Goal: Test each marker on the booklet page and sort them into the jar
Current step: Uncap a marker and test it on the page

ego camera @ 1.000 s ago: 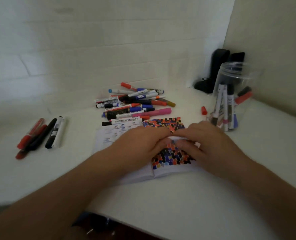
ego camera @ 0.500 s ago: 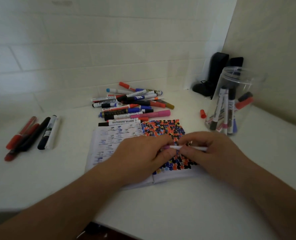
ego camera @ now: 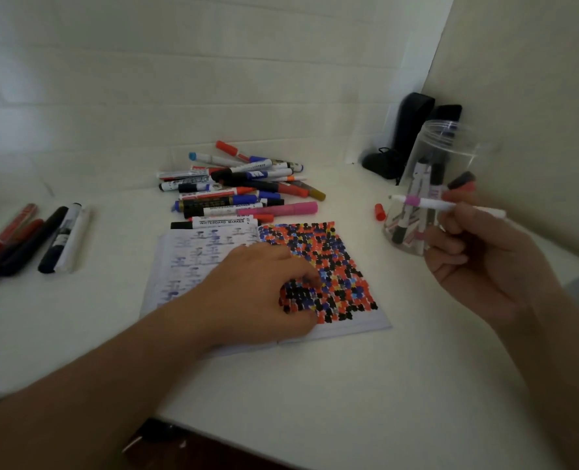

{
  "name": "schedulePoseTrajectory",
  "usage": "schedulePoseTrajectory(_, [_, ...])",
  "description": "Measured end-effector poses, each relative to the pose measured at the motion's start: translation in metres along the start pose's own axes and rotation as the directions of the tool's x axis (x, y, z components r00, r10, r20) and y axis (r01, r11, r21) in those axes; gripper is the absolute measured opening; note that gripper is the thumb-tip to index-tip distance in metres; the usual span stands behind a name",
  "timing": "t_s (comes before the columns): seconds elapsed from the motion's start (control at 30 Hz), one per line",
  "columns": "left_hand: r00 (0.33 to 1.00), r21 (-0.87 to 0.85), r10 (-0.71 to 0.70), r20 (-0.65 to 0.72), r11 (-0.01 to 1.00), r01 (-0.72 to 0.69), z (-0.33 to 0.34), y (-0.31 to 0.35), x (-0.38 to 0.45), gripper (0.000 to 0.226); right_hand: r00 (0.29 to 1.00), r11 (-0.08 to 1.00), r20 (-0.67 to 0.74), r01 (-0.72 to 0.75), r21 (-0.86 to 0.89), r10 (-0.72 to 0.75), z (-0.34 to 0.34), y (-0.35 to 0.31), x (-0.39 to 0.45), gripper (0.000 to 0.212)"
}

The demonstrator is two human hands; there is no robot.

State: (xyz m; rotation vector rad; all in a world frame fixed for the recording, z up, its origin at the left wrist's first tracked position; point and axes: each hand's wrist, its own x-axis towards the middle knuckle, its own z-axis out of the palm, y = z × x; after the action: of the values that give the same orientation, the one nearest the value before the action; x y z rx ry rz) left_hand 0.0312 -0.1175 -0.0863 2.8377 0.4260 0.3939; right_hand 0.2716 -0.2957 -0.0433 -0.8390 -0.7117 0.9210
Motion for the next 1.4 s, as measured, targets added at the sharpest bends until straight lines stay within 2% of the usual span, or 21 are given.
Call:
schedulePoseTrajectory(0.07, [1.000,0.007,0.002,0.006,1.000,-0.003,-0.001,0.000,0.000,0.053,0.999,0.999,0.031,-0.039,0.018,0.039,0.006,0.003,-0.001,0.014])
schedulePoseTrajectory(0.1, [1.000,0.012,0.005,0.013,1.000,-0.005,-0.001,0.000,0.000,0.053,0.998,0.998,0.017,-0.065,0.015,0.064,0.008,0.004,-0.001,0.012])
schedulePoseTrajectory(0.2, [0.999,0.035,0.010,0.039,0.999,-0.012,-0.003,0.002,0.001,0.057,0.988,0.980,-0.083,-0.141,-0.137,0.131,0.012,0.012,0.001,0.030])
schedulePoseTrajectory(0.33, [0.998,0.038,0.003,0.059,0.999,-0.005,-0.004,0.002,0.001,0.061,0.991,0.932,-0.035,-0.136,-0.335,0.131,0.016,0.025,-0.002,0.038])
schedulePoseTrajectory(0.47, [0.998,0.028,-0.011,0.066,1.000,0.009,-0.005,0.003,0.001,0.061,0.986,0.712,0.058,-0.071,-0.699,0.155,0.024,0.029,-0.007,0.020])
schedulePoseTrajectory(0.6, [0.998,0.036,-0.014,0.065,0.999,0.012,-0.004,0.003,0.001,0.060,0.983,0.586,0.104,-0.005,-0.810,0.152,0.029,0.035,-0.008,0.023])
schedulePoseTrajectory(0.93, [0.998,0.033,-0.019,0.053,0.999,0.017,-0.003,0.003,0.001,0.059,0.998,0.415,0.023,0.000,-0.910,0.052,0.031,0.045,-0.008,0.035])
schedulePoseTrajectory(1.2, [0.997,0.051,-0.029,0.071,0.998,0.026,-0.004,0.004,0.002,0.062,0.998,0.392,0.032,0.005,-0.920,0.062,0.031,0.049,-0.007,0.037])
schedulePoseTrajectory(1.4, [0.997,0.055,-0.029,0.065,0.998,0.025,-0.003,0.004,0.002,0.060,0.996,0.301,0.068,0.050,-0.952,0.049,0.034,0.051,-0.006,0.042])
